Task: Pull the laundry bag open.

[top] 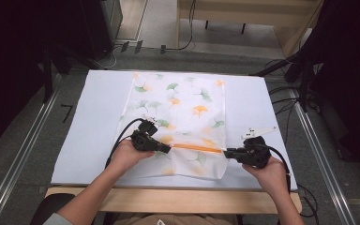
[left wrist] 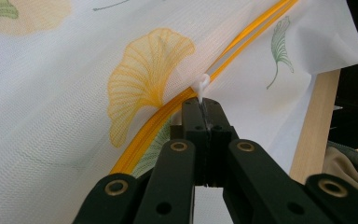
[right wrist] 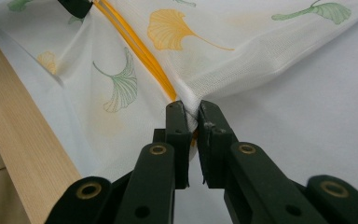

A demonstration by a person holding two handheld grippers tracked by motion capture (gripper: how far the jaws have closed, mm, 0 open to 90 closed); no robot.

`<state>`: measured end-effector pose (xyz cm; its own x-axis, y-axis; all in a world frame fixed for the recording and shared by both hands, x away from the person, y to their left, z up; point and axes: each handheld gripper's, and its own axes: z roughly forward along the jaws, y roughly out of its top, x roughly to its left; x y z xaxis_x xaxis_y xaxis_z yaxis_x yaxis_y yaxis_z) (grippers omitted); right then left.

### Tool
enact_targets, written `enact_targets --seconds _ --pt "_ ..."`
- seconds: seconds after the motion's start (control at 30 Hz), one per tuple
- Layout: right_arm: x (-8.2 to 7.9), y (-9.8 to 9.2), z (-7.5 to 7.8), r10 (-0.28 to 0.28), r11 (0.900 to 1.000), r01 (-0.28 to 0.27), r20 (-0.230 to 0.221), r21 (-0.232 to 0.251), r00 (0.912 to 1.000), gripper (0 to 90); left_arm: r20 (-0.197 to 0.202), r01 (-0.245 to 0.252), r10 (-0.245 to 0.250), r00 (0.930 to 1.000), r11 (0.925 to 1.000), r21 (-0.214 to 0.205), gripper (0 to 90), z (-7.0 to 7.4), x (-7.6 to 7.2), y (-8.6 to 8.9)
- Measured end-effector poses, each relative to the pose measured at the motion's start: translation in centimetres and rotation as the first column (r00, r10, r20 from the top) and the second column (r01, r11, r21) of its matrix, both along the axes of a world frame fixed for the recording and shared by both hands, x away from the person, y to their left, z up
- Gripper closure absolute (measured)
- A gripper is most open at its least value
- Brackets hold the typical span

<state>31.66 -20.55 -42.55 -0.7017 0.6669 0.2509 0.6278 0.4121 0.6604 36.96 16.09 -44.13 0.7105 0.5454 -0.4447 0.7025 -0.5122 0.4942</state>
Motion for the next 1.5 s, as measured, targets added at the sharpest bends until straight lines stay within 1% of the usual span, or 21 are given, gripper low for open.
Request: enact_targets --seconds 0.13,0.3,0.43,0.6,0.67,0.73,0.8,1.5 --pt "-0.1 0.1 0.2 0.004 1.0000 -0.005 0.008 0.008 1.0000 85.5 -0.002 0.000 0.000 1.0000 1.0000 0.004 90.0 0.0 0.0 0.2" --pt "0.0 0.0 0.2 0.003 1.0000 -0.003 0.009 0.008 1.0000 85.5 -0.009 -0.007 0.007 0.9999 0.9998 0.018 90.0 -0.1 0.1 0.8" --pt "0.1 -0.1 0.1 0.002 1.0000 -0.002 0.008 0.009 1.0000 85.5 -0.015 -0.012 0.012 0.9998 0.9993 0.035 90.0 -0.2 0.1 1.8" --pt "0.2 -0.1 0.1 0.002 1.0000 -0.002 0.003 0.004 1.0000 85.5 -0.020 -0.041 0.042 0.9989 0.9984 0.040 90.0 -0.1 -0.2 3.3" --pt "0.3 -0.1 0.1 0.001 1.0000 -0.001 0.002 0.006 1.0000 85.5 -0.020 -0.040 0.041 0.9990 0.9981 0.048 90.0 -0.1 -0.3 4.0" --pt "0.3 0.0 0.1 0.004 1.0000 -0.004 0.002 0.006 1.0000 85.5 -0.019 -0.058 0.059 0.9981 0.9973 0.045 90.0 0.0 -0.4 4.8" --pt "0.3 0.1 0.1 0.010 0.9999 -0.010 0.003 0.004 0.9999 85.5 -0.019 -0.062 0.063 0.9979 0.9973 0.040 90.0 0.1 -0.4 5.0" --pt "0.4 0.0 0.0 -0.001 1.0000 0.001 -0.006 -0.003 1.0000 85.5 -0.020 -0.059 0.060 0.9980 0.9977 0.034 90.0 0.1 -0.5 4.6"
